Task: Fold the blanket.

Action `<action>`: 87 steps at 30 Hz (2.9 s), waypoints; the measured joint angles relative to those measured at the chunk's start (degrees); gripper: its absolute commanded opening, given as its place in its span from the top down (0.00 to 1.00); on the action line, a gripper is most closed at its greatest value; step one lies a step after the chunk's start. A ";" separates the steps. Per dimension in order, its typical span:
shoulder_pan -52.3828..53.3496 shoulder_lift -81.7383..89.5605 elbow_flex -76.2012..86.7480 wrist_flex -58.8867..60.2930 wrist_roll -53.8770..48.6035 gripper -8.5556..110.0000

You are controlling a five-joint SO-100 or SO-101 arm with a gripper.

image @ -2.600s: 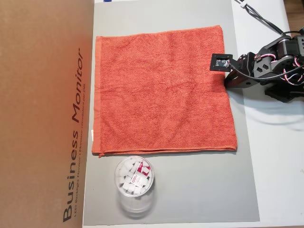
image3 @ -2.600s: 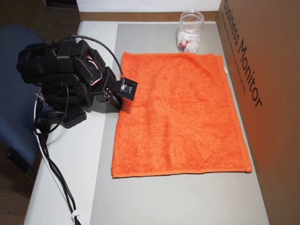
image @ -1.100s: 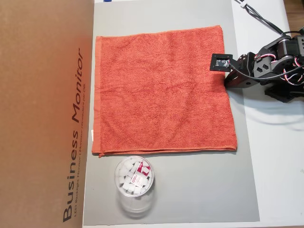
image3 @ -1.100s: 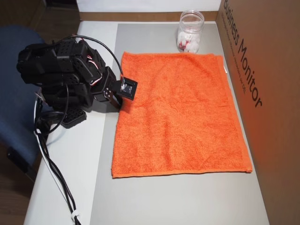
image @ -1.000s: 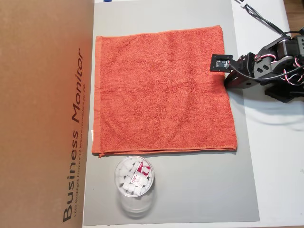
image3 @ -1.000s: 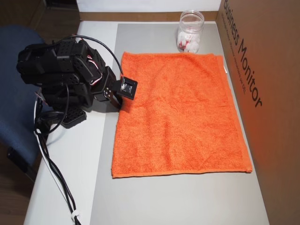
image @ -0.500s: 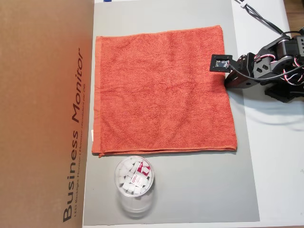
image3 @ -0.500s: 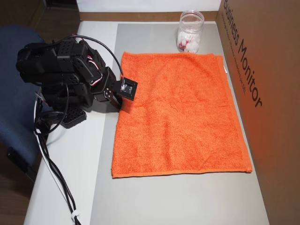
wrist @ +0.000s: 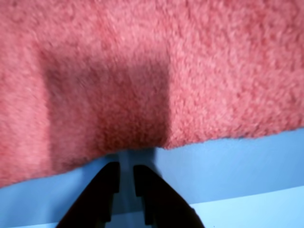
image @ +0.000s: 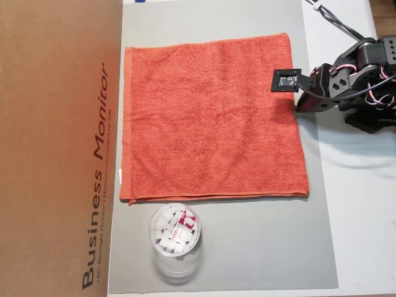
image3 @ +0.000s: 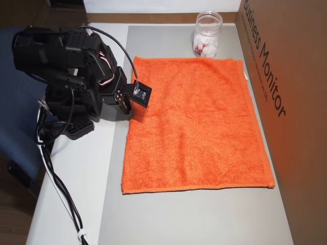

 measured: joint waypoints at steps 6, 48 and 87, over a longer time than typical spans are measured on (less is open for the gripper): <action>0.09 -0.26 -5.98 0.26 0.00 0.91; 30.41 -14.15 -50.71 28.21 0.00 0.91; 53.17 -34.45 -38.14 -8.09 0.35 0.78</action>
